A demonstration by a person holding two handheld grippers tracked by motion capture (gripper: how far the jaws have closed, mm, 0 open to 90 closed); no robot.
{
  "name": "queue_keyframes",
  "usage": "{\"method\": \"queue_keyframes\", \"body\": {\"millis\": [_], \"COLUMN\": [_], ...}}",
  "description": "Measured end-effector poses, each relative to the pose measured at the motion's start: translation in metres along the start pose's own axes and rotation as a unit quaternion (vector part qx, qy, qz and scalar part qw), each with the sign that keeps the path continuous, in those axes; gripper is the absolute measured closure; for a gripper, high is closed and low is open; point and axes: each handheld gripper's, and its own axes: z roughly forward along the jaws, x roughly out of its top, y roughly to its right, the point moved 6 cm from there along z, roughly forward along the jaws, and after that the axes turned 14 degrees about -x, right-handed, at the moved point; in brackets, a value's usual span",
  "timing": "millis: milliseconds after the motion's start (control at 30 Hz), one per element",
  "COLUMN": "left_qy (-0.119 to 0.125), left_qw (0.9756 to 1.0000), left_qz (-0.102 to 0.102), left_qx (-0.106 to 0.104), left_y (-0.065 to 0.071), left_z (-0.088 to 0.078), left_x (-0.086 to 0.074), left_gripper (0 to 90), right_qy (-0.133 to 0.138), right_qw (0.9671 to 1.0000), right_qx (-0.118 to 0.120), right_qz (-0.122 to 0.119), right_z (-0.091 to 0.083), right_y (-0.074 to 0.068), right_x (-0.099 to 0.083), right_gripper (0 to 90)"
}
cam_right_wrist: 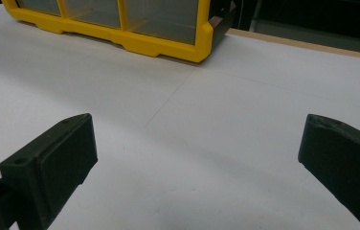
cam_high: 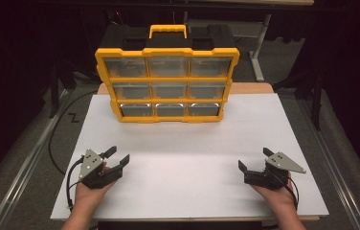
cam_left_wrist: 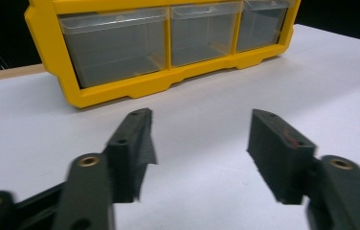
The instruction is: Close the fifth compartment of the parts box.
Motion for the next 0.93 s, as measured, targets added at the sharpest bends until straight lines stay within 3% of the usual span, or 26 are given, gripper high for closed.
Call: {"method": "queue_keyframes", "body": {"millis": [333, 400, 500, 567, 933], "left_qy": [0.006, 0.000, -0.012, -0.011, -0.014], "left_qw": [0.9998, 0.9997, 0.9997, 0.9996, 0.9996], "left_qz": [-0.012, -0.022, -0.023, -0.022, -0.012], "left_qx": [0.011, 0.001, 0.003, 0.017, 0.021], "left_y": [-0.0050, -0.0051, -0.0050, -0.0057, -0.0054], "left_z": [-0.0038, -0.0033, -0.0023, -0.0028, -0.0015], "left_x": [0.0029, 0.0023, 0.0020, 0.0031, 0.0026], "left_gripper": [13.9, 9.2, 0.4, 0.0, 0.0], "right_qy": [0.002, 0.002, 0.003, 0.003, 0.003], "right_qw": [1.0000, 1.0000, 1.0000, 1.0000, 1.0000], "right_qx": [0.002, 0.001, 0.003, 0.003, 0.001], "right_qz": [-0.002, -0.002, -0.001, -0.001, -0.003], "right_z": [-0.0007, -0.0010, -0.0012, -0.0009, -0.0009], "right_y": [-0.0005, -0.0005, -0.0006, -0.0007, -0.0002], "right_x": [0.0008, 0.0009, 0.0011, 0.0011, 0.0013], "right_gripper": [0.9, 0.9, 0.9, 1.0, 1.0]}}
